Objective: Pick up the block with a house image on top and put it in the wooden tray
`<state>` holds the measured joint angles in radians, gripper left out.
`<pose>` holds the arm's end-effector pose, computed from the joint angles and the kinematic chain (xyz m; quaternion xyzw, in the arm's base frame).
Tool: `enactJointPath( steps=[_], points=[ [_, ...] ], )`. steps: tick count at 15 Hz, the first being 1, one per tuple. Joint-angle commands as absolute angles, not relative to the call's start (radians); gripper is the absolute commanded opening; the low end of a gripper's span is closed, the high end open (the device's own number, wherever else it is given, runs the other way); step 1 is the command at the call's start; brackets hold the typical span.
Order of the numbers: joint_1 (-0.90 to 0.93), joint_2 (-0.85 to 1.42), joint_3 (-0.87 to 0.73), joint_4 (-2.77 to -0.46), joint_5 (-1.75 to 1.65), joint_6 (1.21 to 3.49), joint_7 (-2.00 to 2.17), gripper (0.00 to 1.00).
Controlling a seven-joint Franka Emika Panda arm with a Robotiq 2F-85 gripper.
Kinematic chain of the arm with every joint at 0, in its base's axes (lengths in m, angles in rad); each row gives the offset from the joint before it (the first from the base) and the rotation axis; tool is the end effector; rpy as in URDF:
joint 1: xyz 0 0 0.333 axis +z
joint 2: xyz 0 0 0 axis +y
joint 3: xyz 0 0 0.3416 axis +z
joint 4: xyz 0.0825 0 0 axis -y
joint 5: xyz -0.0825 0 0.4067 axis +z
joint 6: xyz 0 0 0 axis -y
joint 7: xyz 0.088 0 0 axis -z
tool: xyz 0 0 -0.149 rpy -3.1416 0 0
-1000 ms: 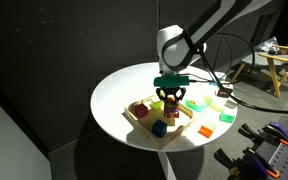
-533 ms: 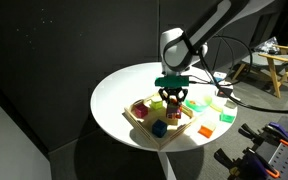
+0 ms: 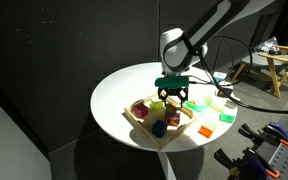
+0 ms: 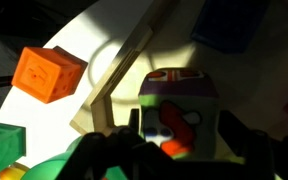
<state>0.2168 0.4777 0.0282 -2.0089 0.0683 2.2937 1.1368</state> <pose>0.5825 0.1497 0.1633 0.8862 -0.4523 -0.0933 0.0383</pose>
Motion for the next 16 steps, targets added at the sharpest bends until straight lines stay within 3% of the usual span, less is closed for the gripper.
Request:
enactJointPath(
  steps=[1,16],
  points=[
    [0.217,0.463,0.031,-2.012,0.079,2.276,1.124,1.00],
    [0.232,0.351,0.042,-2.063,-0.072,2.247,0.833,1.00]
  ],
)
